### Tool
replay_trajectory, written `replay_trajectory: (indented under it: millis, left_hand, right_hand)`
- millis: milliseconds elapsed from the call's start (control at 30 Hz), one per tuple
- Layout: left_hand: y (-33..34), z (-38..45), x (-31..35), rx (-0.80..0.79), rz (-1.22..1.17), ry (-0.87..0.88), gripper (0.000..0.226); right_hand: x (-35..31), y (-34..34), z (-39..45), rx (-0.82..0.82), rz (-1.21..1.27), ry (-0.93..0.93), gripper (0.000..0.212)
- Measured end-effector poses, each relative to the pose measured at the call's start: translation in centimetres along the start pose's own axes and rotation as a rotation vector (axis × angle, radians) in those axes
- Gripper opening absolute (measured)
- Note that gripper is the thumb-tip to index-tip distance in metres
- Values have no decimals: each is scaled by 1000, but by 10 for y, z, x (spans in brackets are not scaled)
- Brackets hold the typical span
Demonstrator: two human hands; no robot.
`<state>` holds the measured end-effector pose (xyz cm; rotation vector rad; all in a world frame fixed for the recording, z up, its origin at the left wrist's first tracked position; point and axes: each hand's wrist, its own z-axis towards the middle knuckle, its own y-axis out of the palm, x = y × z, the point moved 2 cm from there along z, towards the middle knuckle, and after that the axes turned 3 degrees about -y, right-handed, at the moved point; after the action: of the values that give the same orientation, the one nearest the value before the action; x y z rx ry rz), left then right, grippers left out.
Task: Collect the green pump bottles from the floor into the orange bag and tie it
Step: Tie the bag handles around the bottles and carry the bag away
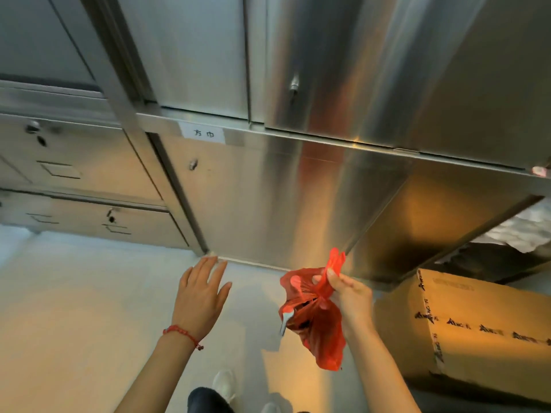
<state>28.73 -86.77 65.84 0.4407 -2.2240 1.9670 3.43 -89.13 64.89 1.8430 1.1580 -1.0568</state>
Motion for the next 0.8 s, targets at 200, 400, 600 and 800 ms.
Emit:
replay_trajectory:
  millis: [200,400,600,800]
  left_hand:
    - [-22,-32,-81,71,-36,-197,72]
    - [-42,-56,-176,132,-68,-359,71]
    - [-71,-69,-271,151,-75,-489,73]
    - [-95,-87,-360,187,-96,-628,71]
  right_hand:
    - [19,84,-13,-212,-102,32,19]
    - [45,184,-35,-366,-204,24,21]
    - [67,298,-59,-493,-292,23,23]
    - [89,408,-85,-656,-378,9,20]
